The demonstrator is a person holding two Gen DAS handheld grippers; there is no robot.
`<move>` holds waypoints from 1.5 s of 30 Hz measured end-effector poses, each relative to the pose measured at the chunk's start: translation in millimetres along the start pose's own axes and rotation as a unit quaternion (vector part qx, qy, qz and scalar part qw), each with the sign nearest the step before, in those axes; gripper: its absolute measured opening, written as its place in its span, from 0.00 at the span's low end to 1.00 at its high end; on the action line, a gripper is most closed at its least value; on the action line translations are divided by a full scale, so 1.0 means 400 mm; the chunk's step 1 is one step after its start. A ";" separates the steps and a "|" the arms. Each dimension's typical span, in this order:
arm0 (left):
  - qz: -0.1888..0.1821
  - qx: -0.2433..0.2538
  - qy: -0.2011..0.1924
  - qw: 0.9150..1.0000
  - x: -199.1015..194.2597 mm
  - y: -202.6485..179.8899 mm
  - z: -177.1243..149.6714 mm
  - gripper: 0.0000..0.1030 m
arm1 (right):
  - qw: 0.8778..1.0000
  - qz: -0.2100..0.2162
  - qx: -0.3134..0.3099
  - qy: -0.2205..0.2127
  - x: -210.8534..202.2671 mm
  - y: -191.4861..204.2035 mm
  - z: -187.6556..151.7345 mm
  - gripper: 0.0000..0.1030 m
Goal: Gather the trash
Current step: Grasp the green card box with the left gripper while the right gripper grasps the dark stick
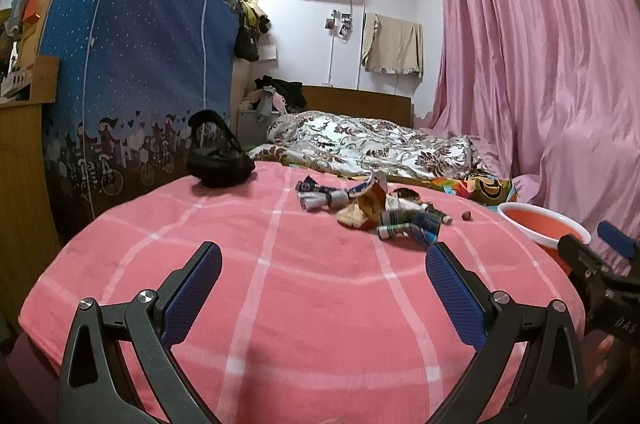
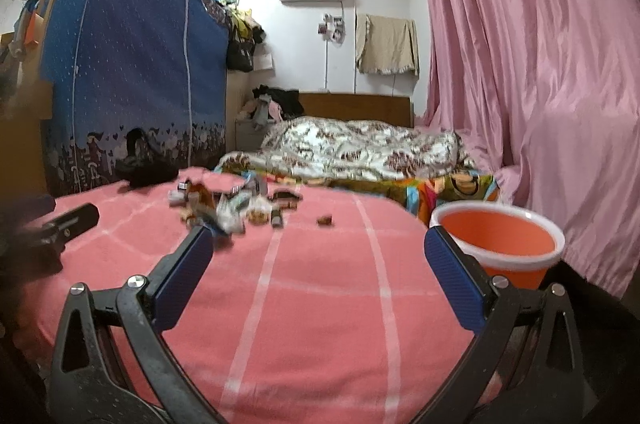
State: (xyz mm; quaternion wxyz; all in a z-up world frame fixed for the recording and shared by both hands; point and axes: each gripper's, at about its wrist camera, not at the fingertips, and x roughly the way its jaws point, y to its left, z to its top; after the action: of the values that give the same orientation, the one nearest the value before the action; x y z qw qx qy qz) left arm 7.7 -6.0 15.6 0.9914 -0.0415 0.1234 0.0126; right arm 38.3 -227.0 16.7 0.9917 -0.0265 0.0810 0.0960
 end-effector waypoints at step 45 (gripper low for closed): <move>-0.115 -0.073 0.194 0.972 0.340 -0.124 0.124 0.47 | 0.983 0.135 -0.020 0.125 0.379 -0.087 0.053 0.49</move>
State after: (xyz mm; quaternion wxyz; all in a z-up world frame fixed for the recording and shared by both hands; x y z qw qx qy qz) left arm 153.2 -49.1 34.0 0.9378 -0.1288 0.3064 -0.1006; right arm 195.0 -231.3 13.6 0.9508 -0.0473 0.2056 0.2268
